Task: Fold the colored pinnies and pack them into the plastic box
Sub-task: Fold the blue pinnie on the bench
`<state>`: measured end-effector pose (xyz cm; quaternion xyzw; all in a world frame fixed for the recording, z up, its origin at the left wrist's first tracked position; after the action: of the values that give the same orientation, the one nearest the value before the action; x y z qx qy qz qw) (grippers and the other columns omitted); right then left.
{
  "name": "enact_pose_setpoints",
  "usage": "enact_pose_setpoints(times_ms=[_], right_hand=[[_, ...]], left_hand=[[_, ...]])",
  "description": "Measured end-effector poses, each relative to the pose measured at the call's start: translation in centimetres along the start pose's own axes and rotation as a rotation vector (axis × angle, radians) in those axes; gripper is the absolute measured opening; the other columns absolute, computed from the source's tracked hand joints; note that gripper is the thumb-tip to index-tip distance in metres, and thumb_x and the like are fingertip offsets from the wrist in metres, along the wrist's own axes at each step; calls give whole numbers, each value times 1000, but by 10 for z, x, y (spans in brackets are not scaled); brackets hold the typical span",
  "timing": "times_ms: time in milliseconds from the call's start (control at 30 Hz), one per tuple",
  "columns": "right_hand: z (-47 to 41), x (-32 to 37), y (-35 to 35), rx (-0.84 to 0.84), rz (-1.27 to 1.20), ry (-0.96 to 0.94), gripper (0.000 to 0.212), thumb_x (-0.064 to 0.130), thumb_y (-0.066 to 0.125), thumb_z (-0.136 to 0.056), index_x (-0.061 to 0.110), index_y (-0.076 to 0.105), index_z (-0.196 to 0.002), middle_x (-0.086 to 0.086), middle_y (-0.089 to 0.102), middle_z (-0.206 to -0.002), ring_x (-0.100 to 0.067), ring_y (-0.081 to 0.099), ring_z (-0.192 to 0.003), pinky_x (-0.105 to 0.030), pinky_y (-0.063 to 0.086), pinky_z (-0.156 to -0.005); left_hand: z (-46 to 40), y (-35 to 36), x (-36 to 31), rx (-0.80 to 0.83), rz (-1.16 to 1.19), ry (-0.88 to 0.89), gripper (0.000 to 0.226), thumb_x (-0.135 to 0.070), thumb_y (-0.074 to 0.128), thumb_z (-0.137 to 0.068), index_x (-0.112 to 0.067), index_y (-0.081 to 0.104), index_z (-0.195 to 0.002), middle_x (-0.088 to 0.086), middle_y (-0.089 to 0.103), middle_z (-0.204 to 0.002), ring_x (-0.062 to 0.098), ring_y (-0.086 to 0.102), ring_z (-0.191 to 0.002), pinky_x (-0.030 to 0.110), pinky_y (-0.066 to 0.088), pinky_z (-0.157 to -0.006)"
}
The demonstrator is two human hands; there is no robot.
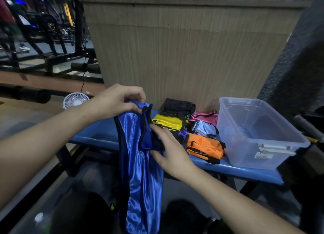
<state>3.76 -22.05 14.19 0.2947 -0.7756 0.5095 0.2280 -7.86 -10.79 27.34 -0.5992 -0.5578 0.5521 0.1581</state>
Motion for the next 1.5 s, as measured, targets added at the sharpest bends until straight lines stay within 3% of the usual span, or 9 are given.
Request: enact_pose_setpoints(times_ms=[300, 600, 700, 867, 967, 1067, 1167, 1400, 1500], right_hand=[[-4, 4, -10, 31, -65, -15, 102, 10, 70, -86, 55, 7, -153, 6, 40, -133, -10, 48, -120, -38, 47, -102], [-8, -9, 4, 83, -66, -34, 57, 15, 68, -83, 22, 50, -137, 4, 39, -123, -9, 50, -115, -36, 45, -102], [-8, -20, 16, 216, 22, 36, 37, 28, 62, -83, 25, 58, -120, 2, 38, -120, -17, 52, -110, -44, 48, -97], [-2, -31, 34, 459, 83, 97, 49, 36, 65, -88, 19, 59, -133, -6, 35, -142, -23, 45, -129, -39, 39, -110], [0, -33, 42, 518, 168, 104, 40, 32, 62, -94, 10, 62, -128, -3, 45, -138, -24, 50, -122, -38, 43, -104], [1, -38, 43, 501, 279, 106, 27, 24, 58, -92, 5, 63, -111, -9, 60, -121, -32, 59, -108, -37, 48, -89], [4, -39, 41, 510, 378, 97, 27, 25, 58, -91, 9, 59, -113, -11, 62, -121, -34, 59, -108, -39, 50, -87], [15, -37, 40, 557, 489, 30, 44, 47, 60, -94, 6, 65, -110, -8, 58, -121, -30, 57, -106, -33, 41, -79], [22, -35, 38, 564, 425, 9, 48, 46, 65, -92, 8, 65, -121, -3, 53, -133, -25, 55, -115, -31, 42, -91]], left_hand=[[1, 11, 2, 129, 44, 1, 38, 15, 59, -88, -20, 74, -89, -15, 73, -93, -2, 67, -92, 5, 43, -80], [-2, 25, -1, 267, 216, 41, 35, -10, 62, -94, -42, 74, -84, 1, 74, -102, 16, 69, -102, 21, 49, -91], [-3, 25, -3, 264, 246, 62, 37, -11, 61, -95, -44, 74, -86, 1, 75, -103, 20, 69, -104, 29, 50, -94], [-6, 22, -7, 244, 287, 55, 23, -18, 62, -92, -35, 76, -87, 2, 75, -101, 20, 70, -104, 36, 51, -96], [-6, 20, -2, 285, 190, -5, 15, -22, 66, -91, -31, 77, -90, -2, 76, -101, 17, 70, -103, 39, 51, -98], [-7, 17, 5, 357, -52, -72, 20, -17, 70, -92, -36, 76, -88, -12, 75, -93, 7, 68, -93, 36, 50, -93], [-4, 18, 11, 426, -188, -129, 18, -20, 70, -92, -38, 74, -87, -18, 73, -85, 3, 66, -87, 32, 49, -87], [-1, 19, 17, 410, -99, -93, 21, -12, 68, -92, -31, 74, -85, -13, 72, -96, 5, 65, -93, 20, 46, -85], [-4, 12, 19, 316, -20, -63, 17, -5, 68, -91, -21, 76, -89, -12, 72, -96, 8, 67, -92, 22, 47, -89]])
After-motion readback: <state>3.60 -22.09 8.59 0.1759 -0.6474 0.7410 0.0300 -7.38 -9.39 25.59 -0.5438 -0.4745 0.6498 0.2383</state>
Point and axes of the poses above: each hand's wrist, its own z-axis away from the middle knuckle, its own y-axis out of the palm, x = y × z, the point moved 6 cm from there along -z, towards the middle knuckle
